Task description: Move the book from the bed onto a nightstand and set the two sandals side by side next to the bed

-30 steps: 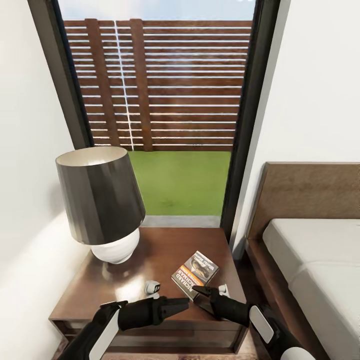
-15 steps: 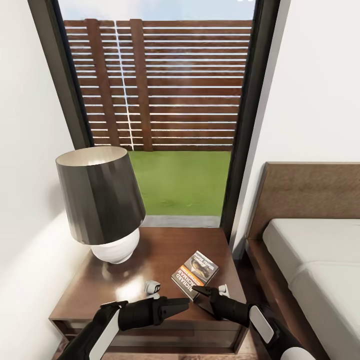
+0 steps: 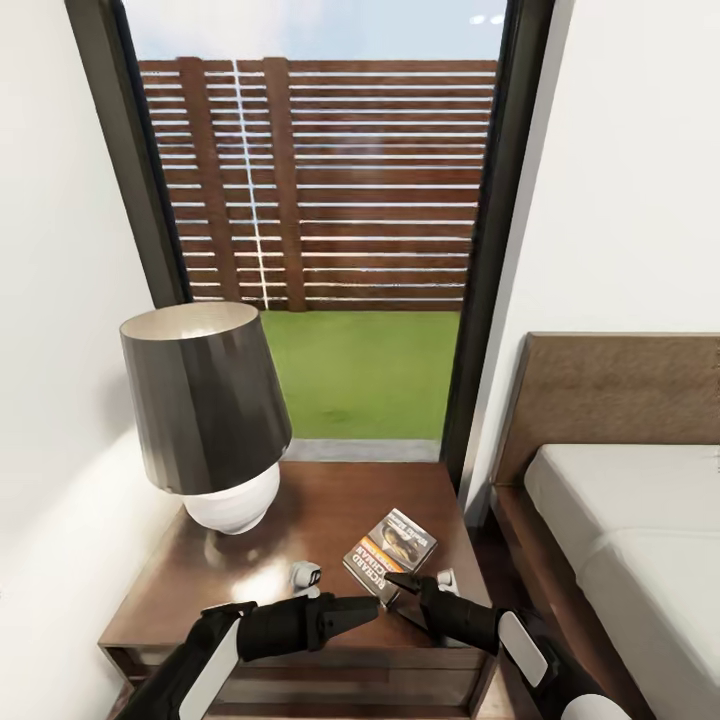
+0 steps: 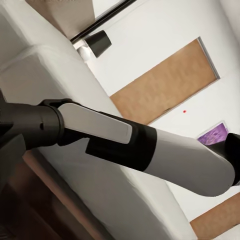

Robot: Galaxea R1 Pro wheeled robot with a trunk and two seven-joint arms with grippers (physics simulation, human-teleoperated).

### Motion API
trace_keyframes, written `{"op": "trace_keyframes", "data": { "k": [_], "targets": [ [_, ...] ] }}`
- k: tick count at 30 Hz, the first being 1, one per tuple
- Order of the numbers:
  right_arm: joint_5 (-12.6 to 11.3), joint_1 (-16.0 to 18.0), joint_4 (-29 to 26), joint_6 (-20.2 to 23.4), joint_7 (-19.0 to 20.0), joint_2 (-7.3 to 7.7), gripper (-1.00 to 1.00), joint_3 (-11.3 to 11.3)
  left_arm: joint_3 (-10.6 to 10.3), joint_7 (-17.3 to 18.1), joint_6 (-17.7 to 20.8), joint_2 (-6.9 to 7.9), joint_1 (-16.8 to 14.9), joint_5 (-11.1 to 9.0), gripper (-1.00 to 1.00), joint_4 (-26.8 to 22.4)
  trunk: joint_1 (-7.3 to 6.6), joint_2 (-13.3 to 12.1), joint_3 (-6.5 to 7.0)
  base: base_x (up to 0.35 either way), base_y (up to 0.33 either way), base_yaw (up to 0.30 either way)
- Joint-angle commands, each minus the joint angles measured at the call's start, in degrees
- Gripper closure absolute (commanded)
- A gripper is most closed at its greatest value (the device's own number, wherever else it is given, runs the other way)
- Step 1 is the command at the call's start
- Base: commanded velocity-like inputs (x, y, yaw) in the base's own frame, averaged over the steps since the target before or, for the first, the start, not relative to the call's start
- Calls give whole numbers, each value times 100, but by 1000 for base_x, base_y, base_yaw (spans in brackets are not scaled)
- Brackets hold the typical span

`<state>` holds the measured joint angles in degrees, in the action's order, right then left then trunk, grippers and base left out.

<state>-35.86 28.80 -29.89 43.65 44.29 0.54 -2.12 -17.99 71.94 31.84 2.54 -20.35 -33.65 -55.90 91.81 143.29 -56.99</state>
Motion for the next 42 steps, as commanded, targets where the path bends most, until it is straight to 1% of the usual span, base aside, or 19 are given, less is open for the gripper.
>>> {"op": "trace_keyframes", "data": {
  "k": [1, 5, 36, 37, 40, 42],
  "targets": [
    [0, 3, 1, 30, 10, -2, -100, -16, -20, -27, 59, 6, -4, -52, -100, 0, -4, 0, 18, 0, 0, 0],
    [0, 3, 1, 28, 10, -2, -100, -16, -20, -84, 59, 4, -4, -53, -100, 0, -14, -5, 106, 0, 0, 0],
    [0, 3, -8, 30, 10, -3, -100, -16, -29, -189, 42, -15, -4, -36, -100, 21, -695, -1248, 663, 0, 0, 0],
    [0, 3, -8, 30, 10, -6, -100, -15, -30, -266, 37, -43, -4, -12, -100, 28, -717, -1288, 681, 0, 0, 0],
    [0, 3, -8, 28, 10, -10, -100, -10, -35, -843, 15, -114, 2, 51, -100, 36, -783, -1409, 734, 0, 0, 0],
    [2, 3, -8, 29, 7, -10, -100, -9, -36, -1074, 6, -149, 8, 63, -100, 37, -827, -1489, 770, 0, 0, 0]
  ]
}}
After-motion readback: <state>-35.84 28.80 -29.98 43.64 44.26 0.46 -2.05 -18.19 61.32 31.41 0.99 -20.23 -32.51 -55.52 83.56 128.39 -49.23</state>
